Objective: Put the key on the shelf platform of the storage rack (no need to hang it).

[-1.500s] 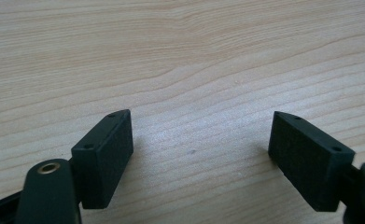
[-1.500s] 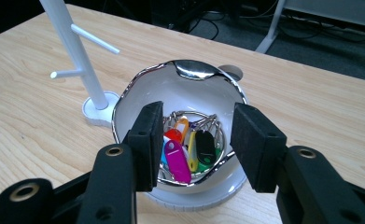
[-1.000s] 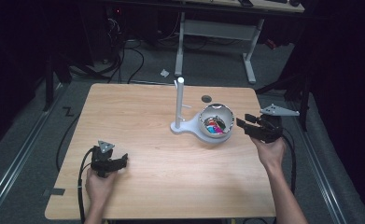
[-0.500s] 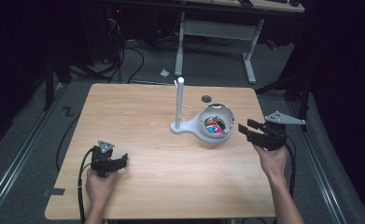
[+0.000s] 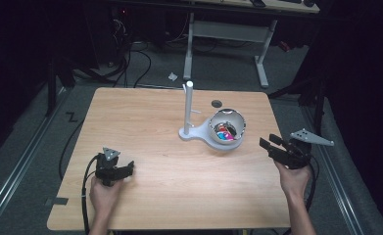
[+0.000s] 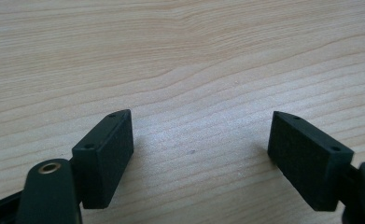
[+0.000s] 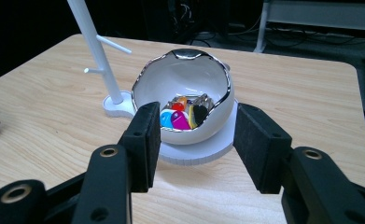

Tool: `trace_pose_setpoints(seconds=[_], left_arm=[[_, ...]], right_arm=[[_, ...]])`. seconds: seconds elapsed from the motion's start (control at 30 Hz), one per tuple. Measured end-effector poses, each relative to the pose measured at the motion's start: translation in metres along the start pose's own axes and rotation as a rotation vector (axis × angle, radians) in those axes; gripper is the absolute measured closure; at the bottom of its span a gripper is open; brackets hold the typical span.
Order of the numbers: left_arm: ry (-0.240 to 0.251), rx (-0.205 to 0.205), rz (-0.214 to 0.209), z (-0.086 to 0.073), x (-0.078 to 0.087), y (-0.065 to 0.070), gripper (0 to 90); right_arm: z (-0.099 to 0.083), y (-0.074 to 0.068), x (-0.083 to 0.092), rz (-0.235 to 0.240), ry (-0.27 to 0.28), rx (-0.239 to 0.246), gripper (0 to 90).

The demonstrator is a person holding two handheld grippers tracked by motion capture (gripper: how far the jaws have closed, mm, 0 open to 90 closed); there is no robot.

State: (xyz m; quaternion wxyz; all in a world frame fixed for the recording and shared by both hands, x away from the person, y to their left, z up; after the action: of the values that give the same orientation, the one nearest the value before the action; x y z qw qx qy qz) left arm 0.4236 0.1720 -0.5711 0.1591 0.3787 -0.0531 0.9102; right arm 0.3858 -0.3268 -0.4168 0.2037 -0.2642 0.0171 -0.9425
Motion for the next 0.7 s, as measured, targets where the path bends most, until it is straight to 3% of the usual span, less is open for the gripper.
trace_pose_setpoints(seconds=[0.7], left_arm=[[0.000,-0.005,-0.001,0.000,0.000,0.000,22.3]], right_arm=[[-0.030,-0.002,-0.003,0.013,0.006,-0.031,49.1]])
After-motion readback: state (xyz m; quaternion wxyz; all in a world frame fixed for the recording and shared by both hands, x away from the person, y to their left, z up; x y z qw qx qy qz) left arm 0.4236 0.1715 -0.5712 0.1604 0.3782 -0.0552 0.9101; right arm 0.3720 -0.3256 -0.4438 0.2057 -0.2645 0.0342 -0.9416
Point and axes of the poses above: each handheld gripper's, and its own axes: x roughly backward along the jaws, z roughly out of its top, y roughly to its right, the point moved 6 cm from there along -x, roughly forward along the jaws, and after that the axes turned 1 degree about z, right-handed, at the moved point
